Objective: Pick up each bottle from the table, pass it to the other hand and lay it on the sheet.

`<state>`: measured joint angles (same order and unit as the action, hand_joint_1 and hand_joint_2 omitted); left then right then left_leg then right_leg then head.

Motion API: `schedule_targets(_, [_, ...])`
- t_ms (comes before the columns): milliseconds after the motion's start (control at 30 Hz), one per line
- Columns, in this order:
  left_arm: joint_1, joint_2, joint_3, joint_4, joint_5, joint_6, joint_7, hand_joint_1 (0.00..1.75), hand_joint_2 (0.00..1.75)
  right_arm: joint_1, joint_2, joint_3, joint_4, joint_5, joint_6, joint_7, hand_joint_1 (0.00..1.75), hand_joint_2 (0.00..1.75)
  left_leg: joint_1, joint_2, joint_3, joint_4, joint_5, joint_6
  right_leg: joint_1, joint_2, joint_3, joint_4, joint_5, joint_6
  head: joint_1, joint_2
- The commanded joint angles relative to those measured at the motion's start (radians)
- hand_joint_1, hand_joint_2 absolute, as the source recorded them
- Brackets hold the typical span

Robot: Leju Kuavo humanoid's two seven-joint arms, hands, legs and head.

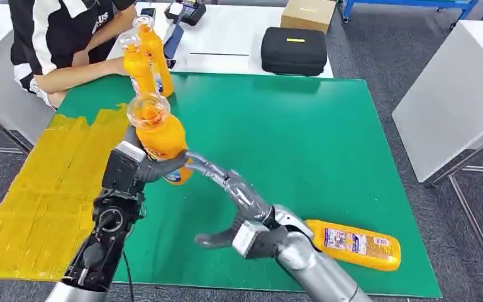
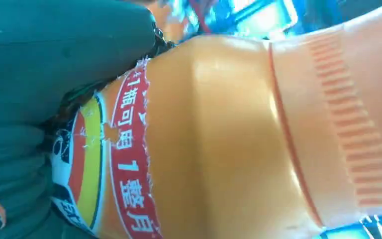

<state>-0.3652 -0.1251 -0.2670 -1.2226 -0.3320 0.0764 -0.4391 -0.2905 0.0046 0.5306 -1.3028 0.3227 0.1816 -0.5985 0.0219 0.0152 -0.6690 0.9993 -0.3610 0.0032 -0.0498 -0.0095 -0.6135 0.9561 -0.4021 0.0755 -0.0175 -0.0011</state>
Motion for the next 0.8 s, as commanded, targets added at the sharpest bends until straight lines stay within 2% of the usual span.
schedule_targets(33, [-0.097, 0.072, 0.023, 0.018, -0.526, 0.321, 0.136, 1.75, 1.75, 0.066, -0.064, -0.075, -0.217, -0.012, -0.063, -0.003, 0.00, 0.00, 0.000, -0.004, 0.003, 0.001, -0.002, 0.001, 0.000, -0.003, 0.005, 0.001, -0.003, -0.005, 0.000, 0.000])
schedule_targets(233, [-0.104, 0.067, 0.028, 0.032, -0.532, 0.318, 0.134, 1.75, 1.75, 0.070, -0.062, -0.076, -0.226, -0.015, -0.060, 0.000, 0.00, 0.00, 0.000, -0.002, 0.002, 0.000, -0.001, 0.000, 0.001, -0.001, 0.003, 0.000, -0.001, -0.003, -0.001, 0.000])
schedule_targets(333, [-0.143, 0.093, 0.014, 0.083, -0.790, 0.382, 0.229, 1.75, 1.75, 0.091, -0.047, -0.115, -0.263, -0.030, -0.091, 0.031, 0.00, 0.00, 0.000, -0.002, 0.005, 0.001, -0.003, 0.000, 0.001, 0.000, 0.006, 0.001, -0.003, -0.006, -0.001, 0.000])
schedule_targets(400, [-0.183, 0.113, -0.009, 0.136, -0.980, 0.408, 0.312, 1.75, 1.75, 0.106, -0.049, -0.139, -0.297, -0.051, -0.099, 0.042, 0.00, 0.00, 0.000, -0.003, 0.003, 0.000, -0.001, 0.000, 0.001, -0.001, 0.003, 0.000, -0.001, -0.004, -0.001, 0.000])
schedule_targets(500, [-0.269, 0.126, -0.040, 0.281, -1.225, 0.425, 0.412, 1.75, 1.75, 0.132, -0.067, -0.156, -0.328, -0.076, -0.096, 0.042, 0.00, 0.00, 0.000, -0.005, 0.003, 0.000, -0.001, 0.000, 0.000, -0.003, 0.004, 0.001, -0.002, -0.004, -0.001, 0.000])
schedule_targets(533, [-0.320, 0.161, -0.127, 0.357, -1.239, 0.423, 0.475, 1.75, 1.75, 0.143, -0.071, -0.159, -0.330, -0.091, -0.096, 0.031, 0.00, 0.00, 0.000, -0.005, 0.002, 0.000, 0.000, 0.000, 0.000, -0.003, 0.003, 0.000, -0.001, -0.003, -0.001, 0.000])
schedule_targets(567, [-0.360, 0.186, -0.204, 0.416, -1.239, 0.424, 0.523, 1.75, 1.75, 0.148, -0.075, -0.156, -0.330, -0.096, -0.095, 0.027, 0.00, 1.75, 0.000, -0.007, 0.004, 0.001, -0.001, 0.000, 0.001, -0.005, 0.006, 0.001, -0.003, -0.005, -0.001, 0.000])
schedule_targets(633, [-0.423, 0.215, -0.329, 0.511, -1.239, 0.403, 0.607, 1.75, 1.75, 0.151, -0.076, -0.153, -0.329, -0.107, -0.095, 0.020, 0.00, 1.75, 0.001, -0.007, 0.005, 0.001, -0.001, 0.000, 0.001, -0.005, 0.007, 0.001, -0.003, -0.005, 0.000, 0.000])
schedule_targets(767, [-0.429, 0.212, -0.329, 0.530, -1.239, 0.416, 0.605, 1.75, 1.75, 0.147, -0.075, -0.151, -0.330, -0.108, -0.095, 0.020, 0.00, 1.75, 0.000, -0.002, 0.003, 0.000, -0.001, 0.000, 0.000, -0.001, 0.003, 0.000, 0.001, -0.004, -0.001, 0.000])
schedule_targets(800, [-0.450, 0.220, -0.377, 0.561, -1.239, 0.365, 0.631, 1.75, 1.75, 0.145, -0.073, -0.152, -0.326, -0.129, -0.087, 0.020, 0.00, 1.75, 0.000, -0.002, 0.007, 0.000, -0.003, 0.000, 0.001, 0.000, 0.007, 0.001, -0.001, -0.007, -0.001, 0.000])
